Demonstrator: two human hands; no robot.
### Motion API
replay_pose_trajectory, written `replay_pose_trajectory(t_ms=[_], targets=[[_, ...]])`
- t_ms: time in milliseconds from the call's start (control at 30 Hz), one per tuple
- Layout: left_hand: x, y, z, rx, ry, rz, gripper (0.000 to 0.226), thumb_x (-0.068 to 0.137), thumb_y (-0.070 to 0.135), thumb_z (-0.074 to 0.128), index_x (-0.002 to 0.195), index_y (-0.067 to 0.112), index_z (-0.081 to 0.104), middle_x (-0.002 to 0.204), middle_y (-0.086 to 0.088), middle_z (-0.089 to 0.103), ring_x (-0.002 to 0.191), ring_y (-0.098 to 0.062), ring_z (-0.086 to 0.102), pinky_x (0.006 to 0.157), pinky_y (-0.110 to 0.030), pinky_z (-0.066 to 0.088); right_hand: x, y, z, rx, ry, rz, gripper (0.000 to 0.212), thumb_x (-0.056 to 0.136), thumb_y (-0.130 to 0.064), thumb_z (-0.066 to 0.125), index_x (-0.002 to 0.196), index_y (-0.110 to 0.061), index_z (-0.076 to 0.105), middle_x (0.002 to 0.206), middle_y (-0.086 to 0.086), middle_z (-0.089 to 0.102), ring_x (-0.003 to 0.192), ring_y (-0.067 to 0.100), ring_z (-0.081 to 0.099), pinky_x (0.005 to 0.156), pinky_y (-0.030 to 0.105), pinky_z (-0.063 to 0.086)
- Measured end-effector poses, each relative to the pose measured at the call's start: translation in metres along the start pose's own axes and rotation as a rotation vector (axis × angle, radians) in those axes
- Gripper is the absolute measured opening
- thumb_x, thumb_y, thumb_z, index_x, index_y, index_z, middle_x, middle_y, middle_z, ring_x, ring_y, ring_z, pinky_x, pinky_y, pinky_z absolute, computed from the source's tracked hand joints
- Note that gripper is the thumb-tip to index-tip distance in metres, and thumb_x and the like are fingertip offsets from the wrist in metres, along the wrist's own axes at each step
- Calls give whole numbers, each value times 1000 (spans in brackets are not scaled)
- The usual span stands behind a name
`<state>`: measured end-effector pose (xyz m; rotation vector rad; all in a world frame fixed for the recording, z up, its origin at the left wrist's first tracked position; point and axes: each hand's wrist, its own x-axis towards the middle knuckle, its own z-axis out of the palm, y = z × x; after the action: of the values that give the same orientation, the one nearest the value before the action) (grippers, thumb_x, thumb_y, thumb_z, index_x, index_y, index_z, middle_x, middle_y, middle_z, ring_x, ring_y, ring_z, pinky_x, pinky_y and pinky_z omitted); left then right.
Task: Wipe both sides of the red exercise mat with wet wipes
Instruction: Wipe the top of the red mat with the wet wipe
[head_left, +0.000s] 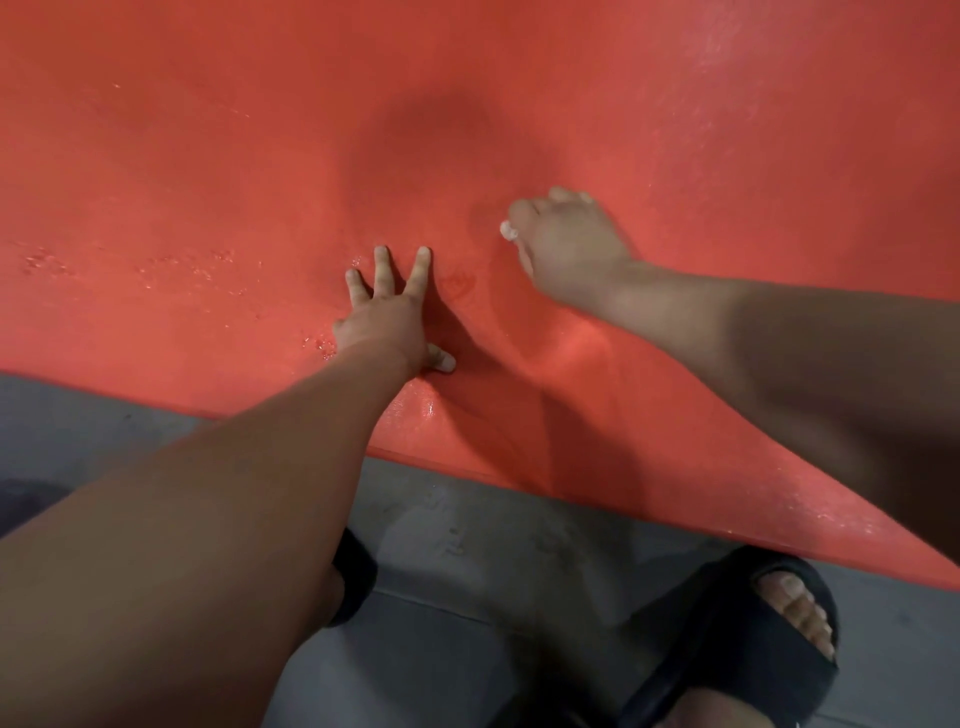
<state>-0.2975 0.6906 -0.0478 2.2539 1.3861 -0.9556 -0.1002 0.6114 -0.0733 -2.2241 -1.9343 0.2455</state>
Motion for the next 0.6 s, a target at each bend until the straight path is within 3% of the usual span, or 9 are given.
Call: replay_pose_trajectory(t_ms=[167, 333, 400, 467, 533, 600], targets=[[3, -2, 2, 24, 6, 9, 141, 66, 54, 89, 152, 53, -22, 165, 6, -30, 155, -35, -15, 108, -64, 38, -69, -39, 13, 112, -163, -445, 26, 94, -25, 40, 96, -16, 65, 83, 5, 65, 80, 30, 59, 70, 39, 45], [8, -2, -5, 84, -37, 47, 144, 65, 61, 87, 153, 44, -26, 165, -4, -30, 153, -43, -12, 115, -65, 30, -78, -21, 12, 62, -137, -648, 23, 100, -28, 43, 98, -20, 65, 82, -1, 61, 81, 24, 56, 72, 36, 39], [9, 0, -11, 122, -46, 54, 146, 63, 67, 85, 154, 41, -27, 166, -9, -25, 153, -46, -6, 116, -67, 26, -49, -1, 9, -15, -51, -538, 6, 93, -24, 59, 93, -23, 65, 83, 0, 66, 81, 27, 60, 71, 36, 44], [10, 4, -20, 202, -21, 63, 143, 61, 74, 81, 159, 34, -15, 169, -16, -6, 153, -45, 10, 116, -66, 25, -19, 27, 0, -32, 67, -264, 5, 89, -20, 65, 90, -15, 65, 82, 10, 69, 79, 34, 63, 70, 40, 49], [14, 11, -35, 316, 69, 103, 130, 61, 79, 76, 158, 19, 15, 159, -21, 29, 145, -42, 30, 115, -59, 31, 1, 49, -12, -48, 95, 28, 16, 95, -22, 55, 93, -7, 61, 86, 19, 68, 84, 40, 62, 73, 45, 48], [23, 18, -53, 349, 150, 142, 114, 62, 78, 76, 145, 11, 37, 144, -17, 47, 136, -40, 39, 112, -55, 37, 8, 55, -17, -81, 112, 162, 20, 97, -23, 52, 94, -5, 60, 86, 21, 67, 85, 41, 62, 73, 46, 47]])
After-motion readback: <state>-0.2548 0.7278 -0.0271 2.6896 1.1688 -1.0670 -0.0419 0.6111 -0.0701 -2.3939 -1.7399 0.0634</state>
